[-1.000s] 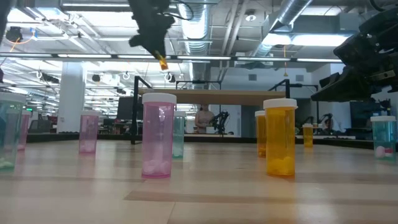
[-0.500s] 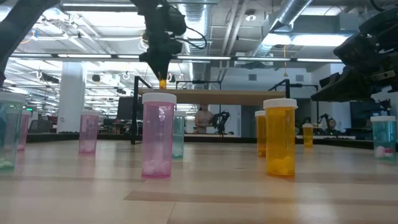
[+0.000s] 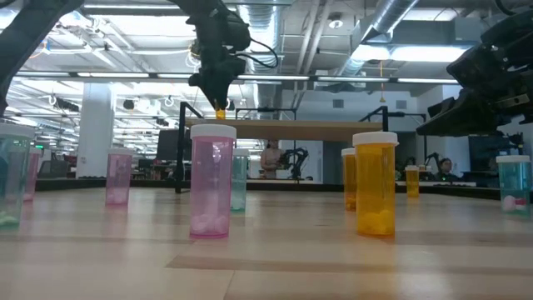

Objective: Pick and place medicine bottles onto shelf by color
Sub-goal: Put the top left small orange pill bottle on the shelf

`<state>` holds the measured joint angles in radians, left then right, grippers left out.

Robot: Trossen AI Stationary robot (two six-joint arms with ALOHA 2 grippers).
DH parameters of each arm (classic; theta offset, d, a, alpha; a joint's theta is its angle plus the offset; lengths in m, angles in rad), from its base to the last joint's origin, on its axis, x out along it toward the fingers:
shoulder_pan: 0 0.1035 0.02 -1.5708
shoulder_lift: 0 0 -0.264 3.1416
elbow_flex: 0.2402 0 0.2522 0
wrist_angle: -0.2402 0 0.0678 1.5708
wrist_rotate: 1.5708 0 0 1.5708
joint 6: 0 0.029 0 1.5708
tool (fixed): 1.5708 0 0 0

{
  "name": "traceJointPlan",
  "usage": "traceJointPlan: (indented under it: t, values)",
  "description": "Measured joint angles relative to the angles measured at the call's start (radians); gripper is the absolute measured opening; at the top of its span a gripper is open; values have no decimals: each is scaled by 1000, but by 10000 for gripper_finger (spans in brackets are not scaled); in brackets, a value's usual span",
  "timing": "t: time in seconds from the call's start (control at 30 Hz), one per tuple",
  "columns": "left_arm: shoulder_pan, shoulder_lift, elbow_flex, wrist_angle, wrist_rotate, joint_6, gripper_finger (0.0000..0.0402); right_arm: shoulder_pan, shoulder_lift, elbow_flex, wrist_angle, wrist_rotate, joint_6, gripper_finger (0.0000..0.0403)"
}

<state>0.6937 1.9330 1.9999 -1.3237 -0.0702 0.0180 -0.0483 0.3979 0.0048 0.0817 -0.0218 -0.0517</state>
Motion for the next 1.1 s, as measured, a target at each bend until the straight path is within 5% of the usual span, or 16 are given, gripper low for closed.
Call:
traceJointPlan:
  t: [0.27, 1.1]
  values:
    - [43, 0, 0, 35, 81, 7, 104, 0, 0, 0, 0, 0, 0, 33]
    - [50, 0, 0, 15, 73, 5, 105, 0, 0, 0, 0, 0, 0, 33]
